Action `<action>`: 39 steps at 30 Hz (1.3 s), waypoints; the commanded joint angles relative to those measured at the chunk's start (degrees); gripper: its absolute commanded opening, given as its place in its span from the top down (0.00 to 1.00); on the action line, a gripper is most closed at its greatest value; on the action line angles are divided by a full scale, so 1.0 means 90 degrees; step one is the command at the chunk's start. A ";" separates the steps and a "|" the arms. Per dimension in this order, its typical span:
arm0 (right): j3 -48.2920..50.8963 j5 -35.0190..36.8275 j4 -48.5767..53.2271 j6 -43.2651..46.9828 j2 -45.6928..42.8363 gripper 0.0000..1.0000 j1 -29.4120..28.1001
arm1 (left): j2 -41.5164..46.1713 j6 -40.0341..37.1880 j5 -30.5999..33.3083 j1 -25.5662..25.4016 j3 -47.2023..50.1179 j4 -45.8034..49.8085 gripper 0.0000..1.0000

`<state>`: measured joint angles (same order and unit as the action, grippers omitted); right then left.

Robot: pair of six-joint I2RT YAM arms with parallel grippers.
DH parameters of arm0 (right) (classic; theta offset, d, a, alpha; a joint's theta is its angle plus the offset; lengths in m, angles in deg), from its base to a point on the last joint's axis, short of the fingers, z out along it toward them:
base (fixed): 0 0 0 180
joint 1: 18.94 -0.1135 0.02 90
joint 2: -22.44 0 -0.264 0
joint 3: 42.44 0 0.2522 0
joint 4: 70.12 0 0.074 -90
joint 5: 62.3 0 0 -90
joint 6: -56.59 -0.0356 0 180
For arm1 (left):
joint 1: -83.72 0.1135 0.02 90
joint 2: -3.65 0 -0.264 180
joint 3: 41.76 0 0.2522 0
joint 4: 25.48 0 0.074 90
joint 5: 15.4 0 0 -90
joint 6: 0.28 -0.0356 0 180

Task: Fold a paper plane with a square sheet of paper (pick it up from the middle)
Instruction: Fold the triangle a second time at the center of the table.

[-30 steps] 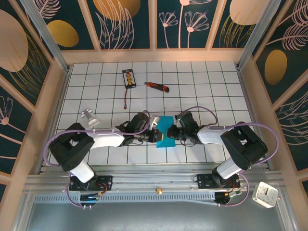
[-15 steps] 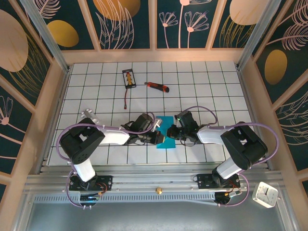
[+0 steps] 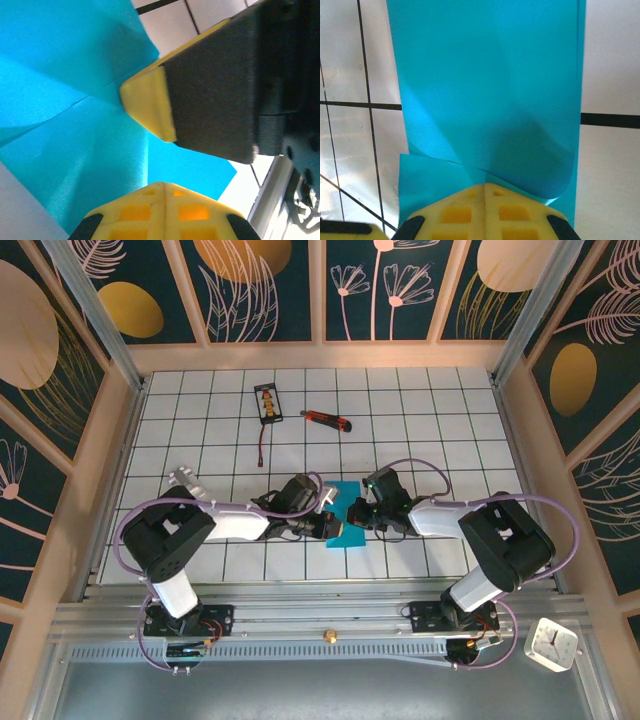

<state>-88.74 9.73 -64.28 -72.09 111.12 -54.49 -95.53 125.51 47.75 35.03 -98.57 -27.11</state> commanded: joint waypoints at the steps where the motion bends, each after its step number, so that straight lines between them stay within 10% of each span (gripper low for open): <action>1: -0.0043 0.0161 0.0347 0.0029 0.0183 1.00 0.0064 | 0.0378 -0.0138 -0.0254 -0.0135 0.0098 -0.0159 0.93; 39: -0.0222 0.0220 0.0482 0.0156 0.0060 1.00 0.0076 | -0.0179 -0.0708 0.0393 -0.0152 0.0320 0.0780 1.00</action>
<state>-89.33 9.75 -63.17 -72.02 111.15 -54.49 -95.79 120.99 49.96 33.46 -96.18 -23.66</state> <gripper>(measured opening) 0.057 0.056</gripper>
